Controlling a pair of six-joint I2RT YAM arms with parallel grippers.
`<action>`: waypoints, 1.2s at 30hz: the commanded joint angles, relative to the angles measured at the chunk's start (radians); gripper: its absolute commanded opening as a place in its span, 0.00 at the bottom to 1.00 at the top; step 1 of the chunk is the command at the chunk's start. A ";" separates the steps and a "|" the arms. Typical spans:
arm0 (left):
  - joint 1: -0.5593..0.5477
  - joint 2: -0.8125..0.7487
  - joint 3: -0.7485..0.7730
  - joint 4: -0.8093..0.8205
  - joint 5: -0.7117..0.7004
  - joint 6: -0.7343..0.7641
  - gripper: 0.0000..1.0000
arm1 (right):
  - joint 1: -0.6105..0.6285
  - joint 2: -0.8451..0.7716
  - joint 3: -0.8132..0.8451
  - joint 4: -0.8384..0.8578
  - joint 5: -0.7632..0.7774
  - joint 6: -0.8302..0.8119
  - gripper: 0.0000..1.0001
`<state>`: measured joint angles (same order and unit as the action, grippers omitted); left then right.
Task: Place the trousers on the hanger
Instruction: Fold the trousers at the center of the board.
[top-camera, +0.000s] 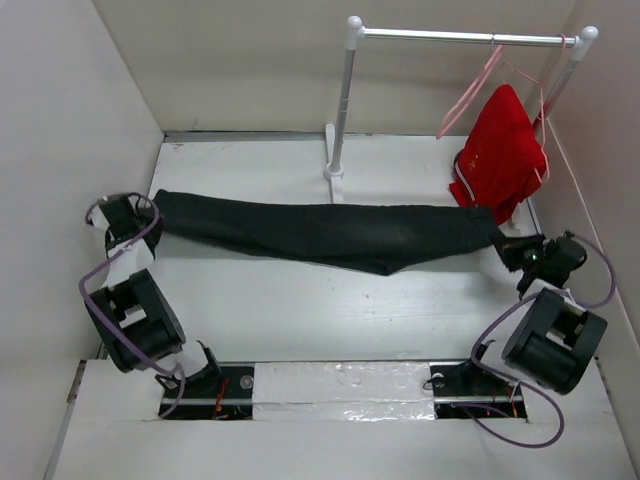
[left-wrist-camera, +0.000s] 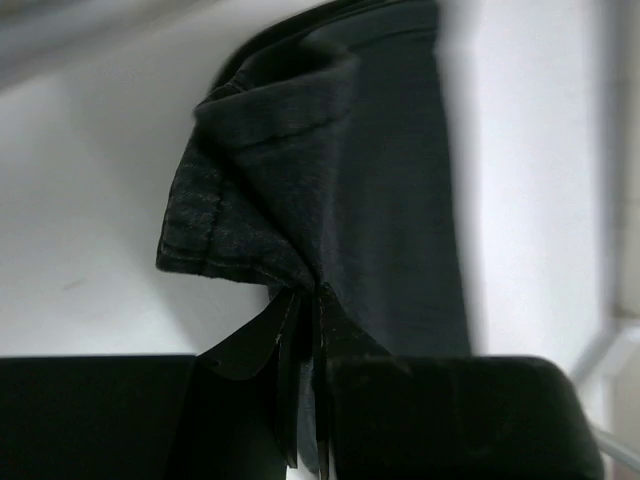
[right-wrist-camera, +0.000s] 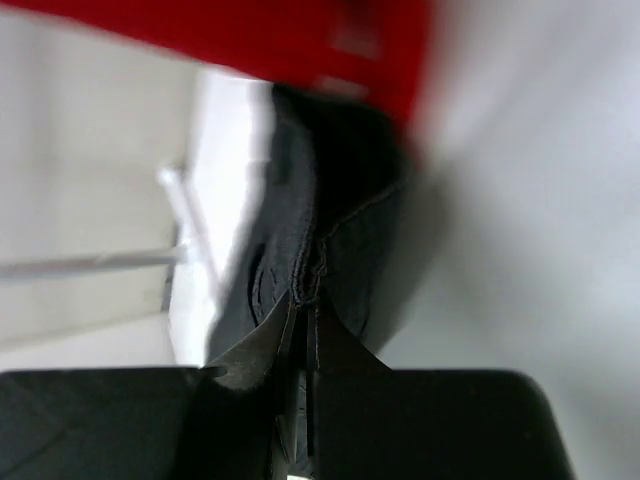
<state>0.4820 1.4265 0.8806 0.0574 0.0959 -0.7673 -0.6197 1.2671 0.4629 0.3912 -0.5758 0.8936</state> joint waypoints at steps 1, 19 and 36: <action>0.044 0.049 -0.112 0.090 -0.019 0.006 0.00 | -0.142 0.055 -0.065 0.121 -0.064 -0.016 0.00; 0.004 -0.072 -0.112 -0.039 -0.153 0.028 0.98 | -0.262 -0.258 -0.129 -0.199 0.119 -0.182 0.70; -0.864 -0.256 -0.077 0.251 -0.275 0.037 0.33 | -0.140 0.069 -0.139 -0.014 0.059 -0.140 0.83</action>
<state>-0.2852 1.1732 0.8528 0.1970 -0.1303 -0.7296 -0.8066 1.2682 0.3088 0.3149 -0.5041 0.7433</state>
